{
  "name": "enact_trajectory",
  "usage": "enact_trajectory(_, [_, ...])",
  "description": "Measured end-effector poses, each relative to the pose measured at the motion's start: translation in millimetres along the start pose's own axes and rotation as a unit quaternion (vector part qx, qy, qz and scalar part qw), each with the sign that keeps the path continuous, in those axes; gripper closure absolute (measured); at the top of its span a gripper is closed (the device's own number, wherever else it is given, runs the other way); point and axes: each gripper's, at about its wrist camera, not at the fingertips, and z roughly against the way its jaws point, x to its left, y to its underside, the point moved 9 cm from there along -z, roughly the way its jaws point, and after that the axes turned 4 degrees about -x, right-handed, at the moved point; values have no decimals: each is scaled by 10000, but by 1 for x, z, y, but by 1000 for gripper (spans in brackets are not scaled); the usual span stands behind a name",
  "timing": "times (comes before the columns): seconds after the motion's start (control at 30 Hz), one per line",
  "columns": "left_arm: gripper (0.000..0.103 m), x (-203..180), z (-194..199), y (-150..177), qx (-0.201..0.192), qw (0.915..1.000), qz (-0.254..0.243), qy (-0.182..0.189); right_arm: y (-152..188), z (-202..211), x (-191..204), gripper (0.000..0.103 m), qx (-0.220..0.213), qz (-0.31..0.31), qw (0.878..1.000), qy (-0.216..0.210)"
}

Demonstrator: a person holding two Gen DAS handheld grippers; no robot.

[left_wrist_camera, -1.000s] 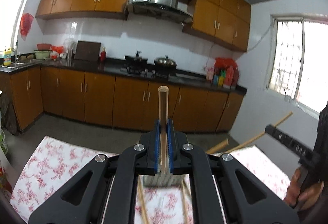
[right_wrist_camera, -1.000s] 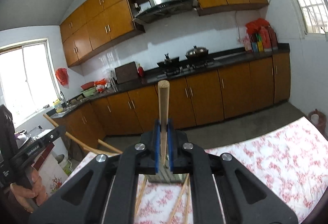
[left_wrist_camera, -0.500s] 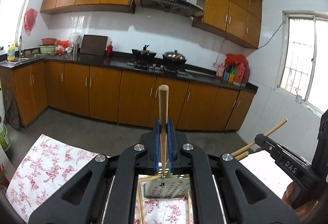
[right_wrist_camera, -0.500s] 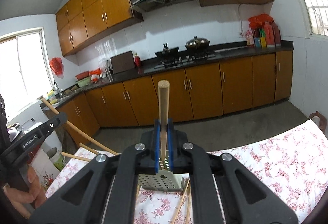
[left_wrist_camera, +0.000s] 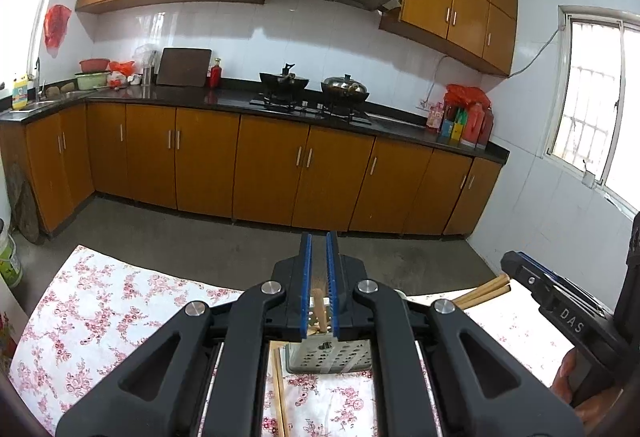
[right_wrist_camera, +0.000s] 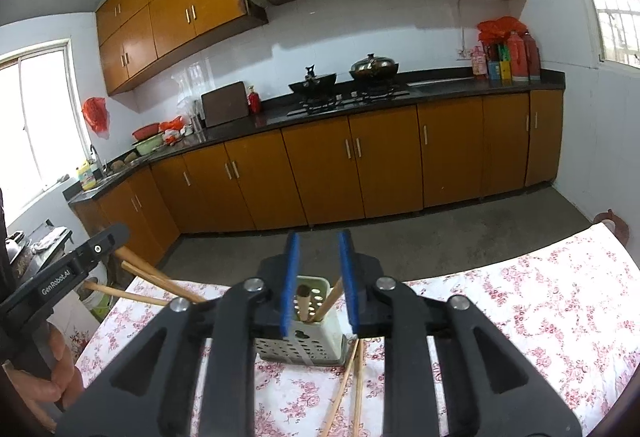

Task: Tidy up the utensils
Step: 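Open the left tool to drop its chopstick into the holder while the right tool opens too, then lower the left tool onto a chopstick and close it while the right tool grasps another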

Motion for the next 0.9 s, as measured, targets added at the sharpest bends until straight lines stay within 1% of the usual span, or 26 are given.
enact_trajectory(0.13, [94, 3, 13, -5, -87, 9999, 53, -6, -4, 19, -6, 77, -158, 5, 9998, 79])
enact_trajectory(0.23, [94, 6, 25, -8, -135, 9998, 131, 6, 2, 36, -12, 76, -228, 41, 9996, 174])
enact_trajectory(0.3, [94, 10, 37, -8, -177, 9997, 159, 30, 10, 47, -19, 75, -224, 45, 9994, 251])
enact_trajectory(0.37, [94, 10, 49, -6, -230, 9996, 146, 28, 26, 58, -28, 75, -178, 8, 9993, 321])
enact_trajectory(0.4, [93, 11, 54, -4, -229, 9996, 148, 35, 36, 62, -33, 75, -113, 0, 9993, 365])
enact_trajectory(0.43, [89, 13, 59, 1, -214, 9996, 159, 39, 45, 64, -38, 75, -48, -10, 9991, 416])
enact_trajectory(0.5, [80, 20, 68, 12, -162, 9997, 186, 10, 68, 64, -47, 75, 167, -53, 9987, 487])
enact_trajectory(0.53, [78, 24, 72, 22, -128, 9998, 178, -23, 85, 61, -51, 75, 354, -89, 9980, 520])
enact_trajectory(0.63, [78, 34, 70, 50, 110, 9997, 69, -193, 131, 50, -59, 75, 856, -140, 9945, 593])
enact_trajectory(0.7, [78, 45, 63, 76, 403, 9988, 53, -284, 161, 39, -58, 75, 1199, -174, 9910, 572])
enact_trajectory(0.8, [78, 62, 48, 112, 814, 9953, 43, -515, 204, 20, -51, 76, 1726, -130, 9837, 490])
enact_trajectory(0.83, [78, 67, 45, 123, 940, 9941, 65, -539, 217, 13, -49, 76, 1886, -103, 9808, 478])
enact_trajectory(0.9, [78, 76, 37, 143, 1202, 9909, 117, -596, 233, 4, -46, 76, 2092, -63, 9767, 471])
